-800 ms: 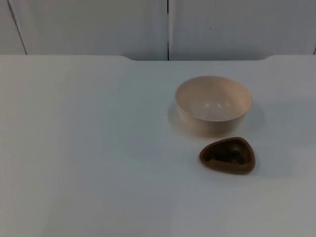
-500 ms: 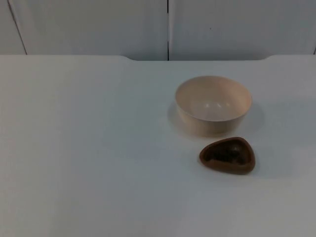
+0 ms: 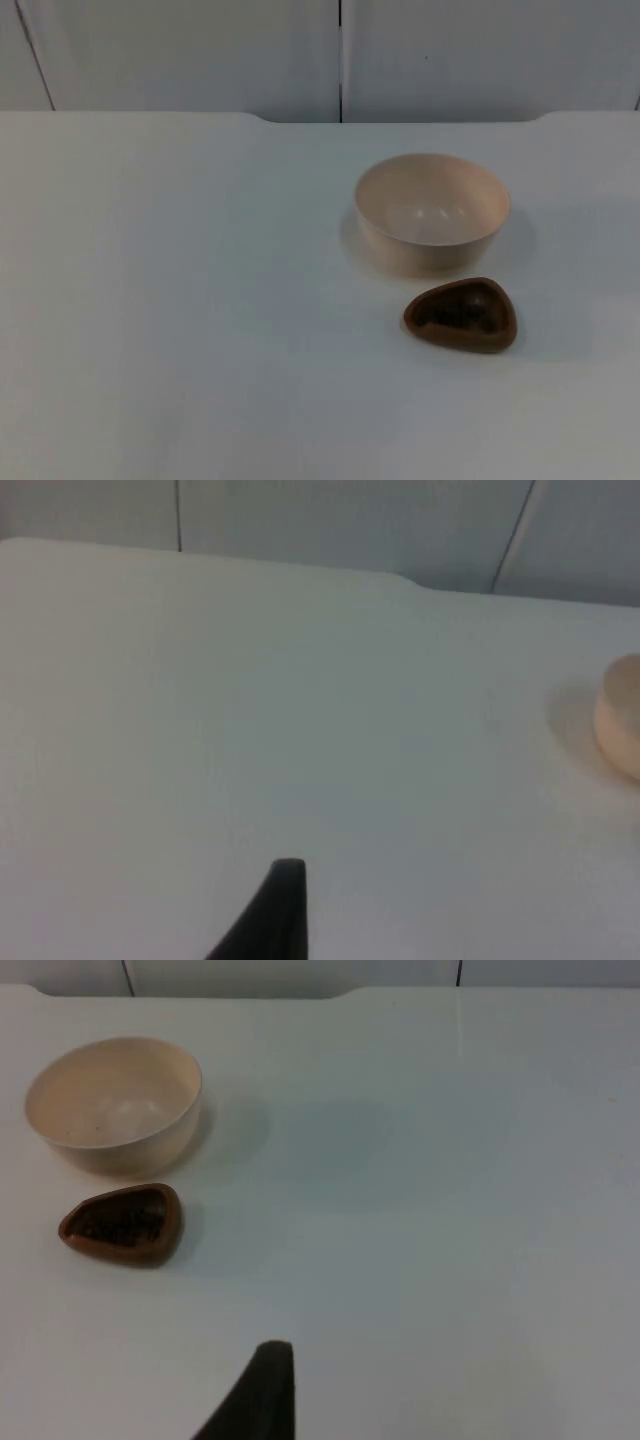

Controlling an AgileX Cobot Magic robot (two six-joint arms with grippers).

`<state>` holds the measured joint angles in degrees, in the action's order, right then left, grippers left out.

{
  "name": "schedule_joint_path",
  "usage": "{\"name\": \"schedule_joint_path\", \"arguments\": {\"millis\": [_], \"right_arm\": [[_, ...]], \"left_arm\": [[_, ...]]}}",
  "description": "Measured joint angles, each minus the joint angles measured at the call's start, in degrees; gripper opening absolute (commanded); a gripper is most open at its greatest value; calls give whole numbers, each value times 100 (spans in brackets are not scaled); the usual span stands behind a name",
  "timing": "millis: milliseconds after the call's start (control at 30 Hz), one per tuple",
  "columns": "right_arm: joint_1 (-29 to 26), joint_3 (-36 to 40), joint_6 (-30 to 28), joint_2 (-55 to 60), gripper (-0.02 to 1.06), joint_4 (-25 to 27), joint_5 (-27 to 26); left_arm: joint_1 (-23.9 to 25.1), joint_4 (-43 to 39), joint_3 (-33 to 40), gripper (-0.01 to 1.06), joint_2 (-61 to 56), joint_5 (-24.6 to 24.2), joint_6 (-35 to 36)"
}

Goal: Pick up the bowl with the left hand and pour the coffee beans from the cup into the bowl with the right hand.

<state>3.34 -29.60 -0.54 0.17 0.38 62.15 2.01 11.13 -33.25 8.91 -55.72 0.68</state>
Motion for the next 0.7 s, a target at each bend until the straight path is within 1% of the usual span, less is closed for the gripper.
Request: {"name": "schedule_joint_path", "arguments": {"millis": [133,167,333,567,700], "right_arm": [[0,0,0,0,105,0,0],[0,0,0,0,105,0,0],[0,0,-11,0,105,0,0],[0,0,-11,0,105,0,0],[0,0,-11,0,105,0,0]], "left_arm": [[0,443,0,100,429,267,-150],[0,443,0,100,429,267,-150],[0,1118,0,100,922,727,-650],[0,1440,-292,100,1497,947,-1095],[0,1477,-681,100,2018,1011,-1355]]}}
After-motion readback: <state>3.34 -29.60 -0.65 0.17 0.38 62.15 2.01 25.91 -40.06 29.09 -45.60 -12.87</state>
